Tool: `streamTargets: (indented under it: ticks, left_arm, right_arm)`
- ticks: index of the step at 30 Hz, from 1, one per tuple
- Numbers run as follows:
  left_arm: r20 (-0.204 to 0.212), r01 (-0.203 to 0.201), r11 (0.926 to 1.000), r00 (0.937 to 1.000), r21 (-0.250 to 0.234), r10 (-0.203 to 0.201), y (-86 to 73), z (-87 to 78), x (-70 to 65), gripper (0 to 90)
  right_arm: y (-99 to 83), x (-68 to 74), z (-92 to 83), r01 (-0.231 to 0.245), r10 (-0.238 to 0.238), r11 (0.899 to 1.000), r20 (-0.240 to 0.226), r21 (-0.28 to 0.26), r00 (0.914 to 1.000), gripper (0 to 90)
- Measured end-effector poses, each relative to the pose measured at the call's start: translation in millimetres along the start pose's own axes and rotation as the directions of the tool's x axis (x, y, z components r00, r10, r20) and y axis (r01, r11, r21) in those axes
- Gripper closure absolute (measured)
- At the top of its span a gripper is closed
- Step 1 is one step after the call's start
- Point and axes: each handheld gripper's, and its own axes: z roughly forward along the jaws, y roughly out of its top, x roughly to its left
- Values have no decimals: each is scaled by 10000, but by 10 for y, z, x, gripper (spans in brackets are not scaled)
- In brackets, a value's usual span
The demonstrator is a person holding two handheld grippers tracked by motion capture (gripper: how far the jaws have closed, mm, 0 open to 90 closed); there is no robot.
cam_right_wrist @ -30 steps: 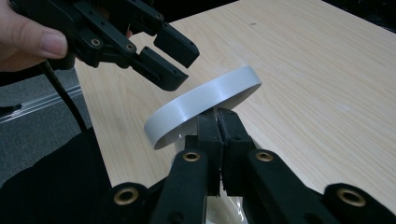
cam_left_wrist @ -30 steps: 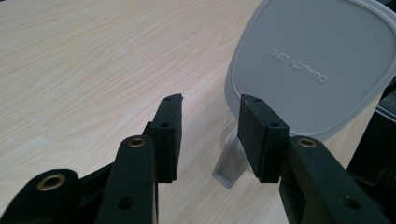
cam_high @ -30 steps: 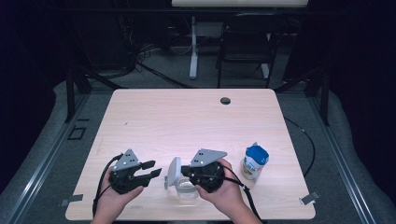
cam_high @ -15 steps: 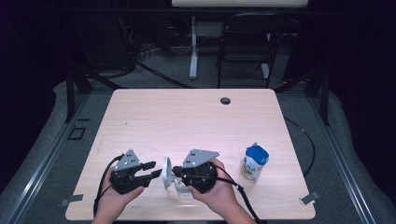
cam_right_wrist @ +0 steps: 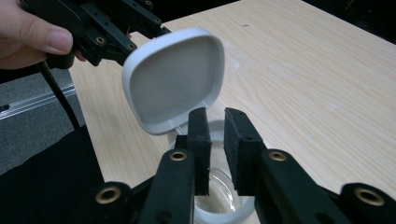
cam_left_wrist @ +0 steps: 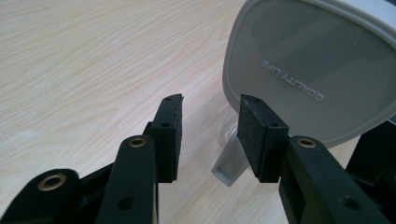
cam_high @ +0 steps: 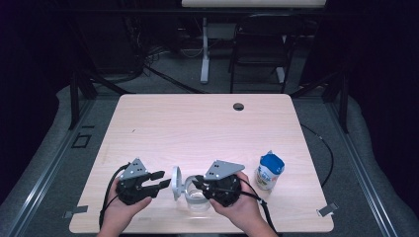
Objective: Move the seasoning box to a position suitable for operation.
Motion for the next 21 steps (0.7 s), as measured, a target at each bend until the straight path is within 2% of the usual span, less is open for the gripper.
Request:
streamTargets:
  ticks: [8, 11, 13, 15, 18, 21]
  left_arm:
    - [-104, -20, 9999, 9999, 138, 22, -43, 56, 22, 608]
    - [-13, 41, 9999, 10000, 154, -41, -62, 79, 26, 608]
    - [215, -5, 9998, 9998, 176, 1, -76, 100, 25, 610]
    - [219, 9, 9995, 9998, 302, -15, -87, 130, 20, 621]
    - [213, -21, 9993, 9998, 384, 12, -108, 169, 13, 623]
    - [225, -42, 9991, 9997, 433, 32, -116, 183, 9, 622]
  right_arm:
    - [-228, -67, -105, -405, 407, 9991, 217, -99, 9989, 695]
    - [-279, -72, -145, -420, 424, 9990, 301, -122, 9986, 680]
    - [-315, -76, -174, -443, 449, 9988, 331, -196, 9984, 659]
    - [-359, -78, -214, -408, 417, 9985, 235, -375, 9989, 630]
    - [-436, -76, -256, -371, 395, 9980, 457, -521, 9982, 560]
    - [-472, -82, -275, -451, 487, 9971, 586, -614, 9971, 552]
